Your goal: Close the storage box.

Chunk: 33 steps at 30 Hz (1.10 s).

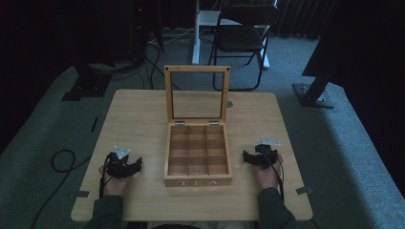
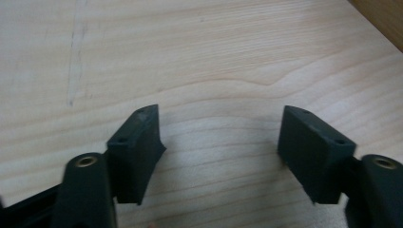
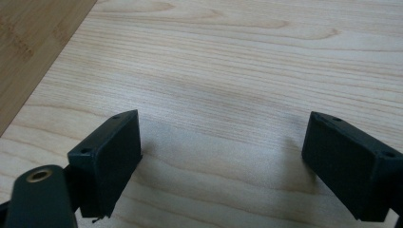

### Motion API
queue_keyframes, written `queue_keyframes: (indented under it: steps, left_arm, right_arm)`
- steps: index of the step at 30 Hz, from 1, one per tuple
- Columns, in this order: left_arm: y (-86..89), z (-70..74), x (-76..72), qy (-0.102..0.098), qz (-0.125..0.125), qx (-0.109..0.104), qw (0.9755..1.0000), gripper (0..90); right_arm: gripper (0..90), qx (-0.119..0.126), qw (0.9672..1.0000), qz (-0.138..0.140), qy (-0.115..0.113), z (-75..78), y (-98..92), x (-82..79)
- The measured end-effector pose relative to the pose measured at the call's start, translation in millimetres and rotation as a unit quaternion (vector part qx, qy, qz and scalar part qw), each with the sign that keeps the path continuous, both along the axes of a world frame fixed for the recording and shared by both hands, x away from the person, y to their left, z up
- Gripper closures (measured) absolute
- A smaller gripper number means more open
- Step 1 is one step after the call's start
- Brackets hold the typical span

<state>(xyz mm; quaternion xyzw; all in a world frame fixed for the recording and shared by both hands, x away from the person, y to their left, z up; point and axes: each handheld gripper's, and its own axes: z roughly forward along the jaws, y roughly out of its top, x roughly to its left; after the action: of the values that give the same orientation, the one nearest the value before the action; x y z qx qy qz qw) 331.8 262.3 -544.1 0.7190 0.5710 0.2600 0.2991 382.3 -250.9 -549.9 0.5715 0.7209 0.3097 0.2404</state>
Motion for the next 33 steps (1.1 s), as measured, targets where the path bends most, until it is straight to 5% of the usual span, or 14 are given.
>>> queue_keyframes:
  steps: [7,17,22,33]
  left_arm:
    - [1.4,-0.4,0.9,0.004,0.007,-0.008,0.9999,27.0]
    - [1.9,-0.4,1.6,0.005,0.0,-0.008,1.0,25.4]
    - [4.0,6.2,8.3,0.021,0.009,-0.024,0.9995,35.1]
    - [-5.5,45.3,25.6,-0.029,-0.031,-0.048,0.998,37.3]
  right_arm:
    - [14.0,0.0,0.9995,0.031,-0.002,0.1,4.8,-1.0]
    - [14.5,0.0,0.9994,0.033,-0.003,0.1,5.8,-1.8]
    - [14.5,0.0,0.9994,0.034,-0.003,0.1,6.2,-2.0]
    - [14.5,0.001,0.999,0.044,-0.002,0.2,7.3,-3.2]
